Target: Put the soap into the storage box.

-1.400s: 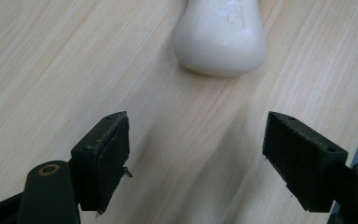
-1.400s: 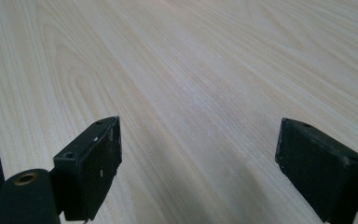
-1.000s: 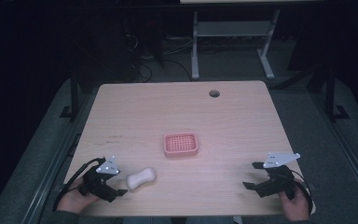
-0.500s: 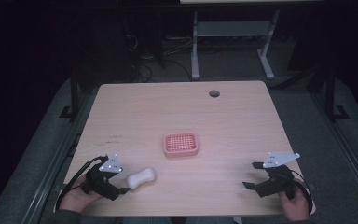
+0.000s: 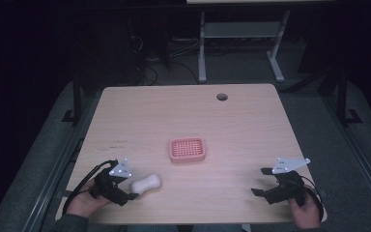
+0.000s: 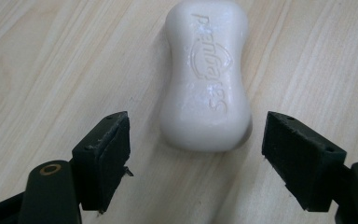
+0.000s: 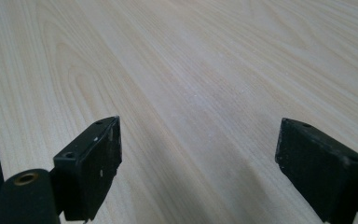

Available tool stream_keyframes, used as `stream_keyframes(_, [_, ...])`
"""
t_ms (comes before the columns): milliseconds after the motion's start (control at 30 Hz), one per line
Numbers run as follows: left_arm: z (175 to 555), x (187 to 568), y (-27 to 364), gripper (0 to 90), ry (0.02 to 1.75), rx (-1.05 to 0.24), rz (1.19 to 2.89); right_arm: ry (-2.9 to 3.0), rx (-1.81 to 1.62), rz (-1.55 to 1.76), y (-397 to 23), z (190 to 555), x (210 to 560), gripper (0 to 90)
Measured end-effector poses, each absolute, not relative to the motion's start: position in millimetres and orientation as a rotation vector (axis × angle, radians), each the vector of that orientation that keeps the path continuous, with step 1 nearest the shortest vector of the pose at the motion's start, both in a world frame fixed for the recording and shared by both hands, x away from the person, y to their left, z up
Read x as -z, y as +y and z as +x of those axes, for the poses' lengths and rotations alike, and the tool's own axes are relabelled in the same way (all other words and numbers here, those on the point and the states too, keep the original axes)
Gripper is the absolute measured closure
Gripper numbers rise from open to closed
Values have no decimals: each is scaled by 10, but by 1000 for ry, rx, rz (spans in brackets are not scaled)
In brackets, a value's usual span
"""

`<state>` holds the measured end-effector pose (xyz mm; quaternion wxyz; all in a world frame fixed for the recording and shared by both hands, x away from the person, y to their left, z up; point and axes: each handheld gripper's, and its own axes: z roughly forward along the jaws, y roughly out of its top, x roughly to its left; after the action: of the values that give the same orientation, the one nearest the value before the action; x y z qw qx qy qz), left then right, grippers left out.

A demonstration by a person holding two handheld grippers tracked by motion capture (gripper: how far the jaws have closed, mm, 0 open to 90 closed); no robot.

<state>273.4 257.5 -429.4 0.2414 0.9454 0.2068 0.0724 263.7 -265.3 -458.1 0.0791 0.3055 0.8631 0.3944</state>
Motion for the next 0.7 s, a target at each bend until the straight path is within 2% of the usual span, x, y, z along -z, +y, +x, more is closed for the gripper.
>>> stream_keyframes(700, [2827,4322,2374,251,536,-168,2606,2586,-1178,914,-2648,2639,4575,142])
